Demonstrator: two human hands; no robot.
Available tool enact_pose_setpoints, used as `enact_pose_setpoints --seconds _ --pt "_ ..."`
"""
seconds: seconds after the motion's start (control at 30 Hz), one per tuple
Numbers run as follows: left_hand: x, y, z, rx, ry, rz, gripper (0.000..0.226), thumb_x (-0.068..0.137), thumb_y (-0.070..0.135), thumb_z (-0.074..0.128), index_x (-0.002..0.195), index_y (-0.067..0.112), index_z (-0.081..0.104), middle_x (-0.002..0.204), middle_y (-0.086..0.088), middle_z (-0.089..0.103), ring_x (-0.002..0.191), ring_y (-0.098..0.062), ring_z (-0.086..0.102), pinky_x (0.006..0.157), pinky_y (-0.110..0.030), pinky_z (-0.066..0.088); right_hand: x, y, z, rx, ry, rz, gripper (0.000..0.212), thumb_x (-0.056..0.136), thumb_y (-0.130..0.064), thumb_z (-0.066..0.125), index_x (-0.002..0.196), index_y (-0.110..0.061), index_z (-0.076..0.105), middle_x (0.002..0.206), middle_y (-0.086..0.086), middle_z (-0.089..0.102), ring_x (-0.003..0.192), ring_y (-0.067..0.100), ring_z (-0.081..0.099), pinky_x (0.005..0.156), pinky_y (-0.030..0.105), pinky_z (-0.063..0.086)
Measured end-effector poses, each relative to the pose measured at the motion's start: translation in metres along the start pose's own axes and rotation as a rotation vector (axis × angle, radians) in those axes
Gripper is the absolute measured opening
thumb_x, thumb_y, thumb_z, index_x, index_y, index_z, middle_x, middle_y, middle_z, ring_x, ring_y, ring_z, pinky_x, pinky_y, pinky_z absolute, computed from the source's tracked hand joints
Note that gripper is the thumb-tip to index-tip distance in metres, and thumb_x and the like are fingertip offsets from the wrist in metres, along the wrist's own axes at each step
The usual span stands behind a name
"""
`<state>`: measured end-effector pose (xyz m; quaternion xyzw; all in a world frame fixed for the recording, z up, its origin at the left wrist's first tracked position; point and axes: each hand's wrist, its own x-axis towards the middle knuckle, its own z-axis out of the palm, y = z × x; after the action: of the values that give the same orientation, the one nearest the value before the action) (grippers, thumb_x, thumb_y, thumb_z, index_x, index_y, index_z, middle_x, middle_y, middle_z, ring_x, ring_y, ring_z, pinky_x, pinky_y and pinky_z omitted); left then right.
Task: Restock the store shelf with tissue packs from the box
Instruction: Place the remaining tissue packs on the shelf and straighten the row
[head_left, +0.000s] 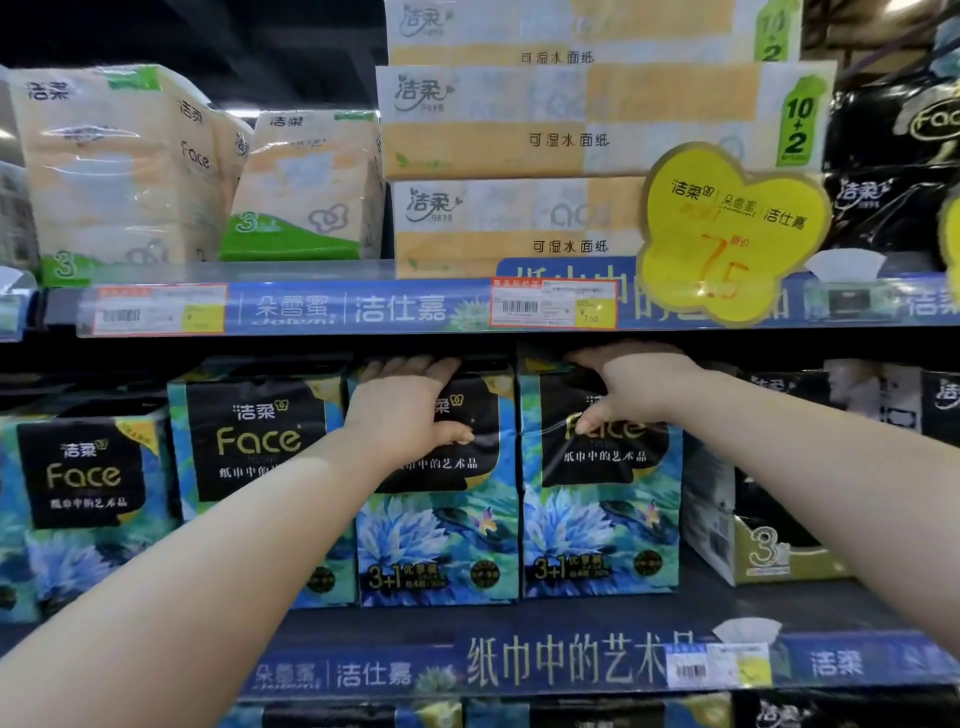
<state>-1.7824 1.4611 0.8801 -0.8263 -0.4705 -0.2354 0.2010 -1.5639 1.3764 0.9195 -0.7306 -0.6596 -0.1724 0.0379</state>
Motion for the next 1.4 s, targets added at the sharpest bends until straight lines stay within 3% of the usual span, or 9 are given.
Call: enact_pose_setpoints --seconds 0.2,0.4,0.5,0.57,0.73,0.9,1.03,1.2,1.4 --pt "0.001 -0.001 0.002 -0.005 -0.021 0.019 0.086 0.081 0.062 0.056 0.149 0.031 0.014 0.155 -0.001 0.026 0.141 -0.025 0.024 0.115 -0.039 0.017 0.003 0.001 0.000 0.030 -0.039 0.008 0.093 0.075 -0.055 0.070 0.149 -0.029 0.020 0.149 0.002 0.040 0.130 0.025 0.045 0.096 0.036 0.047" --pt "0.000 -0.001 0.008 -0.022 0.012 0.044 0.099 0.081 0.062 0.056 0.150 0.030 -0.007 0.160 -0.003 0.011 0.146 -0.026 0.011 0.118 -0.041 0.009 0.006 -0.005 0.006 0.024 -0.085 0.012 0.101 0.073 -0.050 0.074 0.150 -0.022 0.014 0.154 0.006 0.030 0.136 0.028 0.036 0.106 0.039 0.039" --pt "-0.003 -0.001 0.009 -0.038 0.045 0.072 0.101 0.079 0.062 0.058 0.150 0.031 -0.008 0.160 -0.003 0.007 0.147 -0.026 0.006 0.118 -0.043 0.000 0.007 -0.019 0.009 0.020 0.009 -0.087 0.115 0.071 -0.051 0.074 0.151 -0.031 -0.006 0.160 0.004 0.009 0.144 0.029 0.021 0.112 0.046 0.030" --pt "-0.005 -0.002 0.007 -0.012 0.086 0.087 0.100 0.077 0.065 0.057 0.150 0.032 -0.003 0.160 -0.001 0.008 0.147 -0.026 0.006 0.118 -0.048 -0.004 0.008 -0.035 0.006 0.069 0.053 -0.188 0.107 0.076 -0.050 0.069 0.149 -0.037 -0.008 0.161 -0.002 0.002 0.146 0.024 0.015 0.115 0.042 0.026" --pt "-0.020 -0.037 0.002 0.051 0.118 0.011 0.095 0.077 0.071 0.050 0.151 0.028 0.008 0.158 -0.003 0.017 0.146 -0.027 0.011 0.116 -0.054 0.001 0.015 -0.067 0.008 0.129 0.055 -0.226 0.081 0.088 -0.040 0.060 0.149 -0.040 0.007 0.155 -0.002 0.029 0.139 0.022 0.034 0.106 0.039 0.034" --pt "-0.037 -0.093 0.000 0.106 0.129 -0.159 0.087 0.076 0.072 0.049 0.147 0.027 0.026 0.149 -0.003 0.035 0.140 -0.028 0.027 0.114 -0.056 0.012 0.018 -0.074 0.006 0.133 0.039 -0.141 0.077 0.085 -0.036 0.065 0.147 -0.038 0.018 0.144 0.000 0.044 0.131 0.025 0.040 0.109 0.046 0.032" --pt "-0.039 -0.104 0.002 0.059 0.068 -0.141 0.083 0.077 0.071 0.049 0.145 0.028 0.027 0.149 0.000 0.034 0.139 -0.028 0.027 0.113 -0.051 0.020 0.020 -0.085 0.003 0.064 0.047 -0.085 0.077 0.083 -0.034 0.067 0.145 -0.036 0.022 0.142 0.002 0.045 0.130 0.026 0.040 0.108 0.046 0.032" --pt "-0.038 -0.106 0.006 0.084 0.038 -0.102 0.085 0.079 0.071 0.048 0.147 0.028 0.021 0.150 0.000 0.029 0.139 -0.029 0.023 0.114 -0.054 0.015 0.014 -0.103 0.006 -0.001 0.077 0.033 0.080 0.083 -0.031 0.065 0.147 -0.035 0.018 0.149 0.006 0.033 0.138 0.032 0.029 0.112 0.057 0.017" --pt "-0.039 -0.111 0.007 0.103 0.075 -0.078 0.089 0.080 0.070 0.046 0.149 0.022 0.015 0.150 -0.005 0.029 0.141 -0.032 0.021 0.114 -0.058 0.007 -0.015 -0.131 0.013 -0.054 0.103 0.094 0.089 0.088 -0.044 0.057 0.150 -0.033 -0.006 0.161 0.003 -0.004 0.147 0.032 0.004 0.115 0.056 0.008"
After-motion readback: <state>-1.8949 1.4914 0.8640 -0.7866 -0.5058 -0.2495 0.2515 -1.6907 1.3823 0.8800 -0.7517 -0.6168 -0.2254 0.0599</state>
